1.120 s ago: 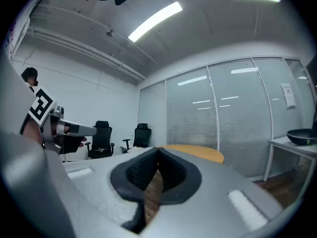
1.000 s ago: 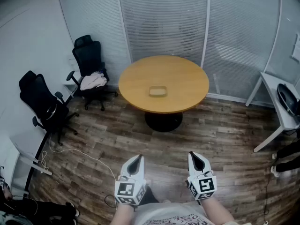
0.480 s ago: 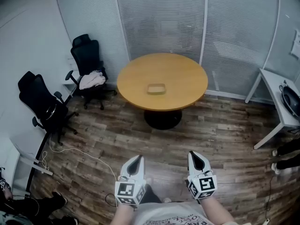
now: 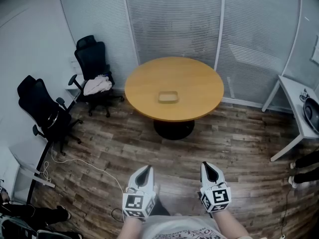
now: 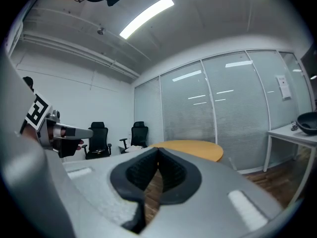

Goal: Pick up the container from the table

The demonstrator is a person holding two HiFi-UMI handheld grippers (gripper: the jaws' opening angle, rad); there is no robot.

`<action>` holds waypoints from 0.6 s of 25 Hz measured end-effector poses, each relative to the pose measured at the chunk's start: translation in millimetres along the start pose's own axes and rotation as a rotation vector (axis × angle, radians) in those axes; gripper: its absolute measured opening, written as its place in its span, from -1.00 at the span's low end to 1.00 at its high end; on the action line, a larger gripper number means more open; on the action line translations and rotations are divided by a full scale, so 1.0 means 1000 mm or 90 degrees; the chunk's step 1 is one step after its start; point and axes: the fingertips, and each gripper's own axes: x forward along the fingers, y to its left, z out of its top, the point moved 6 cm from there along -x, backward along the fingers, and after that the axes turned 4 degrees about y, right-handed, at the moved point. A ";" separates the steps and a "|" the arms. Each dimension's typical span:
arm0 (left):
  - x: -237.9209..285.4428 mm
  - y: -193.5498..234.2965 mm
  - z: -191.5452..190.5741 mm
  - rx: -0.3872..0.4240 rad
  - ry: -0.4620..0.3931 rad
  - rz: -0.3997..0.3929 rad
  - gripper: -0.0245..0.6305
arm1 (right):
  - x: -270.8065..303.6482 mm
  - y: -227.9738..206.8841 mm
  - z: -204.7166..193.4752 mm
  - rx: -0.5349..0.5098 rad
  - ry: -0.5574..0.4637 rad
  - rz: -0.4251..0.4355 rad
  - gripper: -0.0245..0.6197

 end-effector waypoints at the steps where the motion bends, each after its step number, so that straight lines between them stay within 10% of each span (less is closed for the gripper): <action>1: 0.008 0.005 0.001 0.001 0.002 -0.006 -0.90 | 0.009 -0.001 0.001 0.000 0.003 -0.005 -0.91; 15: 0.140 0.147 0.041 -0.005 0.010 -0.083 -0.90 | 0.173 0.023 0.037 -0.010 0.029 -0.083 -0.91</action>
